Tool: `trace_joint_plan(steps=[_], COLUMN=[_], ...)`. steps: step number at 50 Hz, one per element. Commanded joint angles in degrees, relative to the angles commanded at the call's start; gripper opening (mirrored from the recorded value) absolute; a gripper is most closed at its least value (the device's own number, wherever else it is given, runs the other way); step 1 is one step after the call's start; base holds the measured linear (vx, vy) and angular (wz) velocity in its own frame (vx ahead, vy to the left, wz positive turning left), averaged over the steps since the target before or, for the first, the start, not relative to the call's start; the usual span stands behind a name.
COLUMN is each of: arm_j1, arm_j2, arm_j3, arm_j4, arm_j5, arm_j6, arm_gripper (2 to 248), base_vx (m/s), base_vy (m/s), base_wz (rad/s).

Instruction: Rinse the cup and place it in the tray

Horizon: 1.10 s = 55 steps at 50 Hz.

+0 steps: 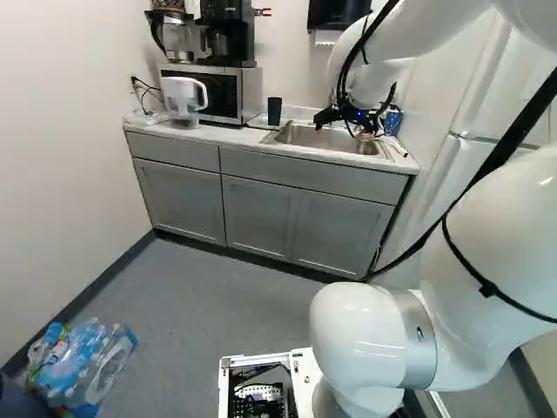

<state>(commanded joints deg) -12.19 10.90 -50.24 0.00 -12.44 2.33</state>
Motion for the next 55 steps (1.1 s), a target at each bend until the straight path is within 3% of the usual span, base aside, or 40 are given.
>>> trace_joint_plan(steps=[28, 55], arm_j1=[2.25, 5.33], arm_j2=[0.94, 2.23], arm_j3=[8.35, 19.80], arm_j4=[0.00, 0.00], arm_j5=[11.52, 27.32], arm_j6=[-0.43, -1.02], arm_gripper=[247, 247], base_vx=[0.000, 0.000], base_vy=[0.000, 0.000], base_wz=[0.000, 0.000])
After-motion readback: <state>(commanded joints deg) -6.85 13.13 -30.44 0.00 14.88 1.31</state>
